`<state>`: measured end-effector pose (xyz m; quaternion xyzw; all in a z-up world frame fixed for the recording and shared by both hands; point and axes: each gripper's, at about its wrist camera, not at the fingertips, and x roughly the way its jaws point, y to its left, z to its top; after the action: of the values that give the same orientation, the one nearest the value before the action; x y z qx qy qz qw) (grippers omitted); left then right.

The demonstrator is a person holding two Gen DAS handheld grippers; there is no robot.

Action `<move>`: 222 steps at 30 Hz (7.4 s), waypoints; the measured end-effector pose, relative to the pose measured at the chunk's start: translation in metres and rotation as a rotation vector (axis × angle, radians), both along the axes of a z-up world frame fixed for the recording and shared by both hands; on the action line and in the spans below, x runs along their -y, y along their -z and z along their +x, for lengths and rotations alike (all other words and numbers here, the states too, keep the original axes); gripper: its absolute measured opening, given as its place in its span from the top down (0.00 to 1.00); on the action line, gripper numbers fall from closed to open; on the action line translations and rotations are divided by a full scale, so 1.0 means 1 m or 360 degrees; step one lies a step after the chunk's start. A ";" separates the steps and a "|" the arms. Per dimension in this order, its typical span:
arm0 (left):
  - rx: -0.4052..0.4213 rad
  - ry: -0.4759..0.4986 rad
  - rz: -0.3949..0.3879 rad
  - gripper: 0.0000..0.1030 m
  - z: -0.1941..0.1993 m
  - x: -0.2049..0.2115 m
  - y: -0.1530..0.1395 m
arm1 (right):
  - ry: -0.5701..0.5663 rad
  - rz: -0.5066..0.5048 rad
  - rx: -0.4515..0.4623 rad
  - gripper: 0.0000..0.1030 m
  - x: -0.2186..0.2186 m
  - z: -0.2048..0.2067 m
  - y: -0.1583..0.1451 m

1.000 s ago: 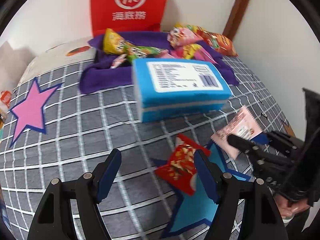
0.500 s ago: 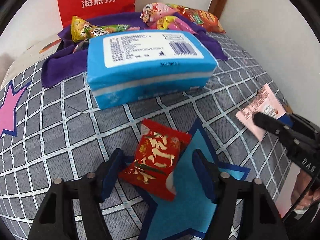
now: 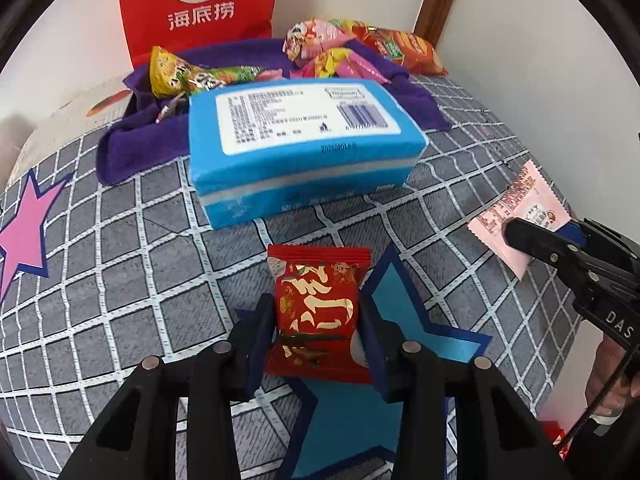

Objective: Organize snacks

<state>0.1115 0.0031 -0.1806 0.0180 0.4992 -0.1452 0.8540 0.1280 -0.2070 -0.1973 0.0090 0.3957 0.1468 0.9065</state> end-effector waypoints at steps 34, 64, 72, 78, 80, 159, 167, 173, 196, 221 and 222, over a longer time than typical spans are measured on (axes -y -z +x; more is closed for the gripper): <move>0.0243 -0.0223 -0.0091 0.62 0.014 -0.081 -0.075 | -0.0050 -0.0015 0.0136 0.69 -0.039 0.023 -0.067; 0.0401 -0.0240 -0.0092 0.62 0.150 -0.082 -0.136 | -0.0122 -0.0049 0.0239 0.69 -0.086 0.152 -0.132; 0.0396 -0.0325 -0.0128 0.62 0.189 -0.090 -0.129 | -0.0149 -0.0037 0.0255 0.69 -0.103 0.195 -0.135; 0.0371 -0.0366 -0.0116 0.62 0.200 -0.095 -0.112 | -0.0186 -0.0021 0.0242 0.69 -0.115 0.220 -0.130; 0.0348 -0.0365 -0.0091 0.62 0.205 -0.096 -0.109 | -0.0203 -0.0012 0.0240 0.69 -0.119 0.225 -0.125; 0.0211 -0.0388 -0.0075 0.62 0.223 -0.095 -0.075 | -0.0296 -0.0211 -0.0176 0.69 -0.136 0.273 -0.042; 0.0186 -0.0341 -0.0156 0.61 0.226 -0.087 -0.069 | -0.0263 -0.0214 -0.0127 0.69 -0.126 0.270 -0.055; 0.0146 -0.0308 -0.0155 0.61 0.230 -0.076 -0.060 | -0.0203 -0.0141 -0.0035 0.67 -0.108 0.264 -0.077; 0.0099 -0.0301 -0.0151 0.50 0.231 -0.071 -0.057 | -0.0184 -0.0097 -0.0034 0.67 -0.104 0.261 -0.082; 0.0270 -0.0354 -0.0037 0.28 0.137 -0.054 -0.123 | -0.0023 -0.0042 0.0014 0.40 -0.064 0.167 -0.133; 0.0271 -0.0349 -0.0029 0.28 0.127 -0.052 -0.124 | -0.0020 -0.0038 0.0001 0.40 -0.061 0.160 -0.133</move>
<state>0.2390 0.0549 -0.0567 -0.0324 0.4226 -0.0535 0.9042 0.2878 -0.1456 -0.0638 -0.0044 0.3972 0.1477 0.9058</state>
